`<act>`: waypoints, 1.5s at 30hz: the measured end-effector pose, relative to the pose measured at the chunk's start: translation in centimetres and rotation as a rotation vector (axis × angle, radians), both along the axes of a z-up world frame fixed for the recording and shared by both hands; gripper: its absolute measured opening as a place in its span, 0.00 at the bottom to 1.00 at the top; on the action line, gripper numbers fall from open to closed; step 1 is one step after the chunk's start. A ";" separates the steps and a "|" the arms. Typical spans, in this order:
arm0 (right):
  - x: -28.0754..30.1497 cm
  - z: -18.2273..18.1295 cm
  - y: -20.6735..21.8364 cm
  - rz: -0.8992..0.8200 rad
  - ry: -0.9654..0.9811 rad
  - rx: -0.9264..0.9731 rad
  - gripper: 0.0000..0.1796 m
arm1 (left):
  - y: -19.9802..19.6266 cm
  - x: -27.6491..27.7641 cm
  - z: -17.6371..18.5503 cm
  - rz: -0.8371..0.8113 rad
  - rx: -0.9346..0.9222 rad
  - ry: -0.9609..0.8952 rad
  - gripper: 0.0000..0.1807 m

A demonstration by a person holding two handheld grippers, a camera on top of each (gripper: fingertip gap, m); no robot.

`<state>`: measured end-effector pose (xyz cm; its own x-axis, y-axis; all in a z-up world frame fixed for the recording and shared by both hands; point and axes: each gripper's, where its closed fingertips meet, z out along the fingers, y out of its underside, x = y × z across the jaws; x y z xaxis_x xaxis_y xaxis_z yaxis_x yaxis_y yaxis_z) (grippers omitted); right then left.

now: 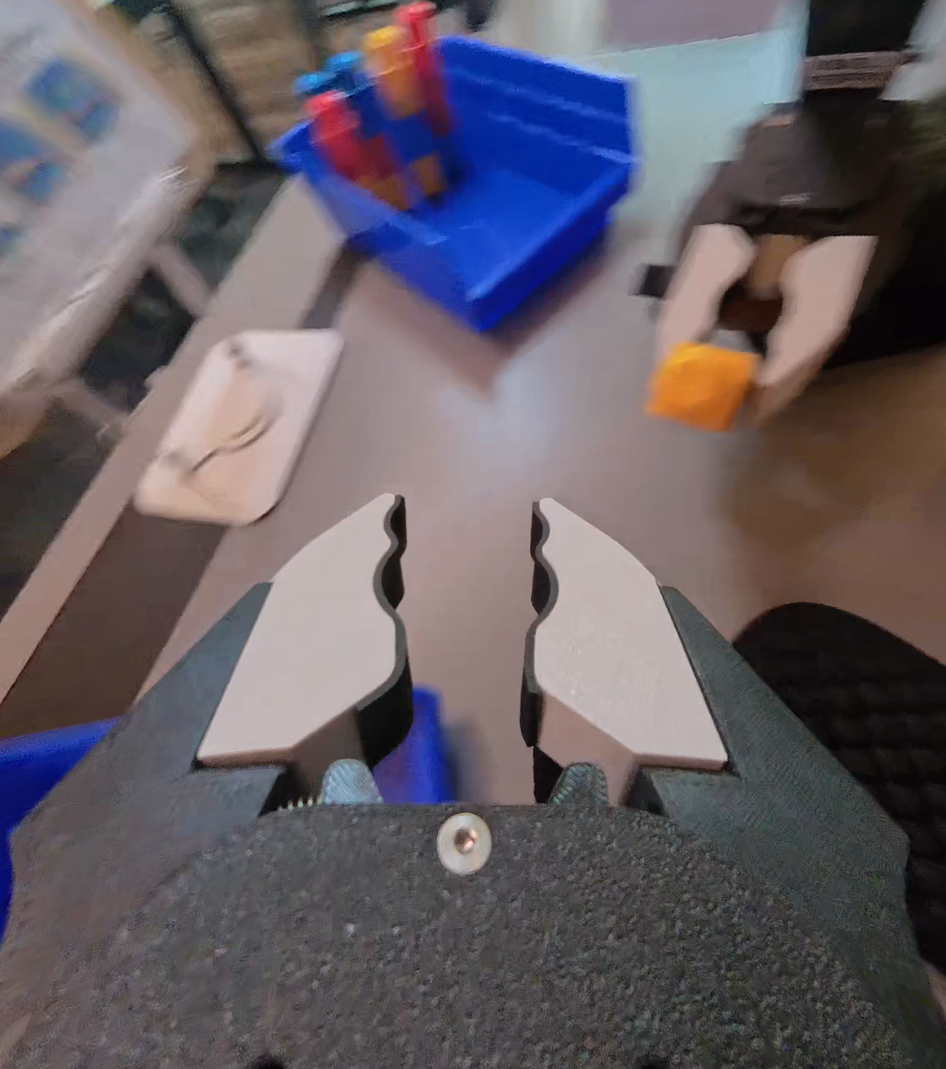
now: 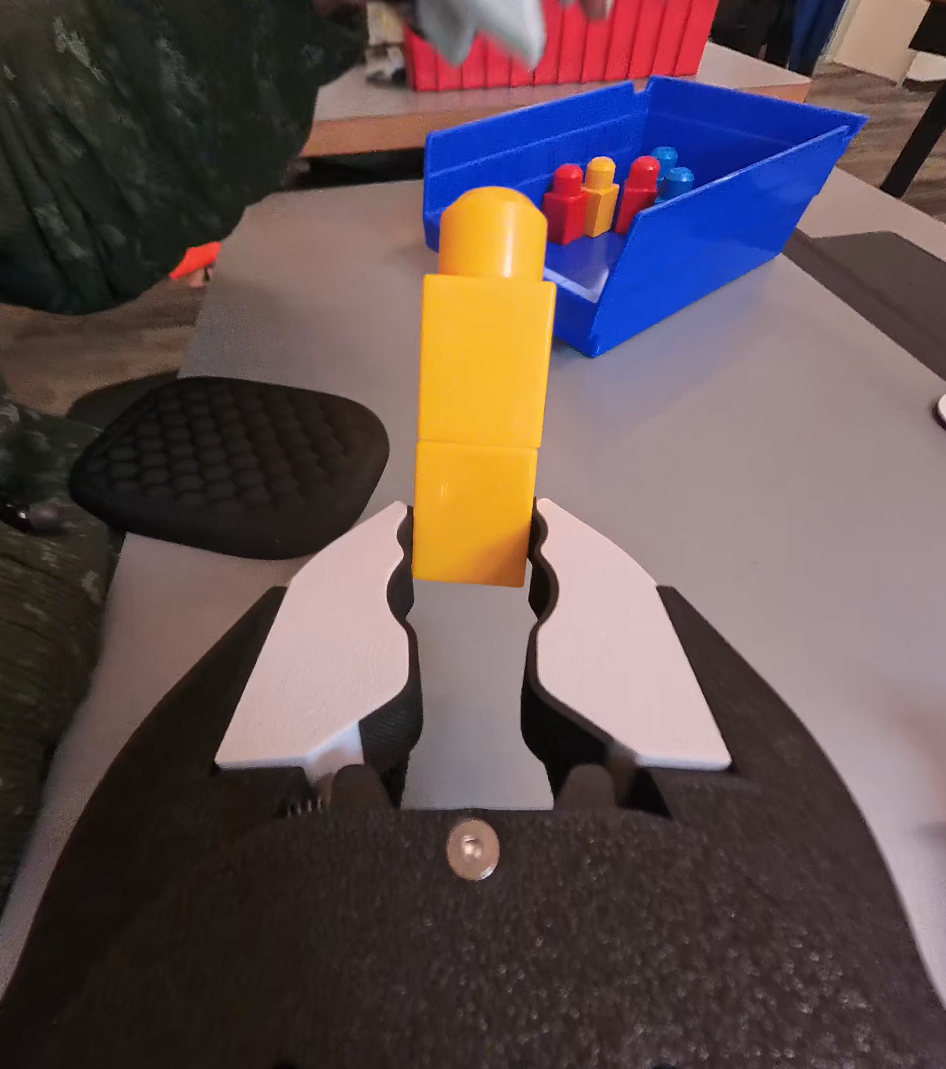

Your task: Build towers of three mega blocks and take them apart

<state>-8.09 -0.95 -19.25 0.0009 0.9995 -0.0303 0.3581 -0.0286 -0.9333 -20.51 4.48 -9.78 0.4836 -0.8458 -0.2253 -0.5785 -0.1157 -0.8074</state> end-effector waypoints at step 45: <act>0.0 -2.8 0.5 -0.025 -0.144 0.077 0.21 | -3.5 3.2 -5.6 -0.326 -0.154 0.417 0.19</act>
<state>-8.05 -0.43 -22.01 0.0244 0.9985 0.0484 0.4881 0.0304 -0.8723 -17.30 1.02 -15.41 0.0877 -0.9751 -0.2037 -0.8714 0.0240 -0.4900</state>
